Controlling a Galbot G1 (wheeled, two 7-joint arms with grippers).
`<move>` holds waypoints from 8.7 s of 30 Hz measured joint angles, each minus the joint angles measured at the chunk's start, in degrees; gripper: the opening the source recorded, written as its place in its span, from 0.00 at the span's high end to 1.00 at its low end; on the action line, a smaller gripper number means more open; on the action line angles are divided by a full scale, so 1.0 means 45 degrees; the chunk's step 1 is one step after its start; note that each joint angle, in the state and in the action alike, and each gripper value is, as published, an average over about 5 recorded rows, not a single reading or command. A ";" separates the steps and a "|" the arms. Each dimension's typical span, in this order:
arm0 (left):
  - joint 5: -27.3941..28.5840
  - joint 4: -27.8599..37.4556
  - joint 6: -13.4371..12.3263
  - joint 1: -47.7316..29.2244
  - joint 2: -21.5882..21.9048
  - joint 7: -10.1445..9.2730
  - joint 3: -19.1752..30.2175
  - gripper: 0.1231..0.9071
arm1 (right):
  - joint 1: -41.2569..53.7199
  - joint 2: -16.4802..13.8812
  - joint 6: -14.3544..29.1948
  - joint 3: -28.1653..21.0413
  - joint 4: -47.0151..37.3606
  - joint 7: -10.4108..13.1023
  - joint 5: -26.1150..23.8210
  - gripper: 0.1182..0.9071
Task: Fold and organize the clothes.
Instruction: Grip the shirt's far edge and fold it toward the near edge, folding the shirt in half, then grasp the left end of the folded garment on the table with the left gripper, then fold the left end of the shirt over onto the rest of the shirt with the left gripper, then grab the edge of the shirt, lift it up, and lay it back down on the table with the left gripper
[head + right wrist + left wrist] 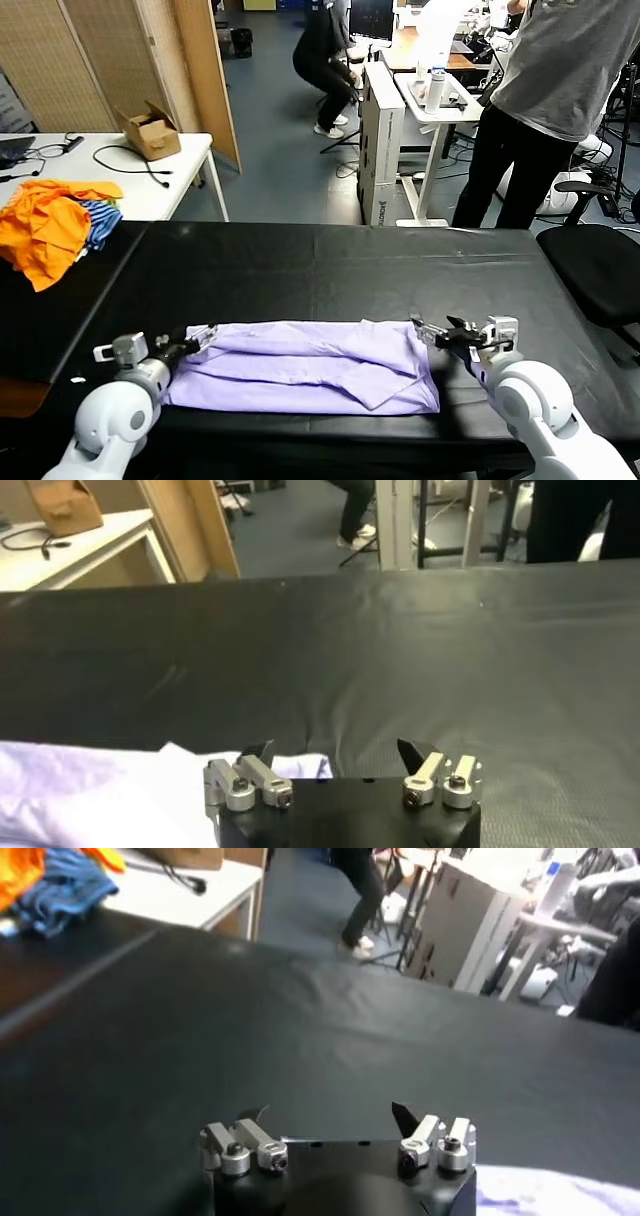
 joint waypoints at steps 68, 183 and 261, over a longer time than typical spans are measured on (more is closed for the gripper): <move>0.1299 -0.1025 -0.1328 0.2271 -0.1497 0.1304 -0.1218 0.05 | -0.1297 0.0362 -0.0169 0.1173 0.1598 -0.0572 -0.0308 0.00; 0.5708 -0.3775 -0.2678 0.2120 -0.3896 0.1209 0.3136 0.00 | -0.1668 0.0239 0.0868 -0.1316 0.3147 -0.2025 -0.0897 0.00; 0.3260 -0.0837 -0.4678 0.2706 -0.4666 0.2985 -0.0641 0.00 | -0.3428 -0.0190 0.1137 -0.0458 0.4545 -0.3176 -0.3106 0.00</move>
